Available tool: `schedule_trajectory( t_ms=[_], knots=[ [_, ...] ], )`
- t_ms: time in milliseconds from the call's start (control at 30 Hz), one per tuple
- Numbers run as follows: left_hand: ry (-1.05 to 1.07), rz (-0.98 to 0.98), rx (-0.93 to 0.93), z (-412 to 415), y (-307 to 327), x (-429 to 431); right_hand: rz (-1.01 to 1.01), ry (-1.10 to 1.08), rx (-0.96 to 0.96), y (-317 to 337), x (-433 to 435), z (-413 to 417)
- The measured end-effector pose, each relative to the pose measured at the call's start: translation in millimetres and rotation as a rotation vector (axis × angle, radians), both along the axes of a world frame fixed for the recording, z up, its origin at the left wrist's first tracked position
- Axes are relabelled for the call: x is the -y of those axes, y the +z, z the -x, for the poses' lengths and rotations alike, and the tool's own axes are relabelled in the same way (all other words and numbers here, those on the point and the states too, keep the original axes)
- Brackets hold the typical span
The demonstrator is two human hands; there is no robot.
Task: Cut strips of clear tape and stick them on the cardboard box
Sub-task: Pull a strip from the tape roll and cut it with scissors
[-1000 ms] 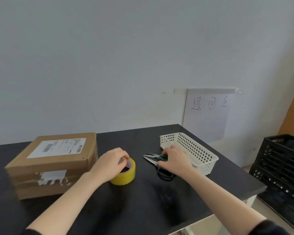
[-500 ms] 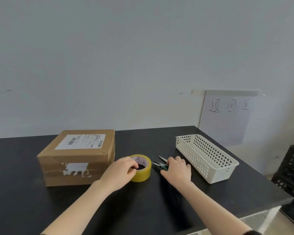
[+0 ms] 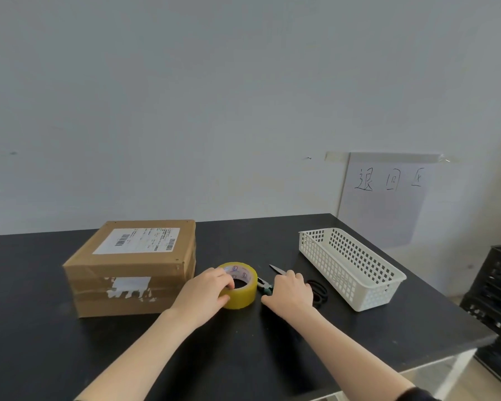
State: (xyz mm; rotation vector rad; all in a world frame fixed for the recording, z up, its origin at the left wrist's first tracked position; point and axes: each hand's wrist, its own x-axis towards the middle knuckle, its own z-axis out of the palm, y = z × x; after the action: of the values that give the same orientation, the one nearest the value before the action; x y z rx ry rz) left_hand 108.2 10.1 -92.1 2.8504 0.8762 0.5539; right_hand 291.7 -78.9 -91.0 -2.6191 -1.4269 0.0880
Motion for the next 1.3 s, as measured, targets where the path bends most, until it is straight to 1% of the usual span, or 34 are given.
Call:
schedule_trajectory(
  t_ms=[100,233,333,433,500,567,667,733,833,900,1067,1233,1300],
  knots=[
    [-0.003,-0.015,-0.008,0.0,0.8,-1.1,0.015,0.006,-0.057,1.5,0.0,-1.7],
    [-0.001,-0.032,-0.018,0.6,0.7,-2.0,0.009,0.006,-0.053,-2.2,3.2,-2.4],
    [0.0,-0.037,-0.016,0.6,-0.3,-2.4,-0.001,0.034,-0.018,-6.9,6.4,-2.5],
    [0.0,-0.035,-0.013,0.2,-0.8,-1.7,0.026,0.073,0.063,-8.8,10.2,-3.2],
    [0.001,-0.027,-0.005,-0.3,-1.4,-1.0,-0.01,0.117,0.096,-8.4,11.6,-5.0],
    [0.002,-0.018,0.002,-1.5,-1.4,-0.7,-0.108,0.197,0.038,-7.8,11.6,-6.8],
    [0.006,0.006,0.005,-5.1,-1.0,-0.1,-0.216,0.272,-0.115,-7.1,10.1,-6.9],
    [0.006,-0.008,-0.006,-8.9,-2.2,-0.8,-0.245,0.278,-0.175,-6.6,8.4,-6.3],
    [0.011,-0.049,-0.052,-16.4,-5.4,-0.6,-0.233,0.288,-0.222,-6.9,5.8,-7.1],
    [0.012,-0.008,-0.056,-20.5,-8.3,-1.1,-0.215,0.294,-0.237,-7.8,3.9,-8.7],
    [0.001,0.144,0.005,-20.0,-8.9,-2.3,-0.211,0.286,-0.335,-10.0,0.8,-12.4],
    [0.04,0.302,0.157,-14.8,2.9,-10.6,-0.263,0.301,-0.387,-11.3,-1.2,-13.3],
    [0.048,0.345,0.177,-13.3,8.2,-12.3,-0.287,0.31,-0.418,-10.0,-2.0,-12.1]
  ],
)
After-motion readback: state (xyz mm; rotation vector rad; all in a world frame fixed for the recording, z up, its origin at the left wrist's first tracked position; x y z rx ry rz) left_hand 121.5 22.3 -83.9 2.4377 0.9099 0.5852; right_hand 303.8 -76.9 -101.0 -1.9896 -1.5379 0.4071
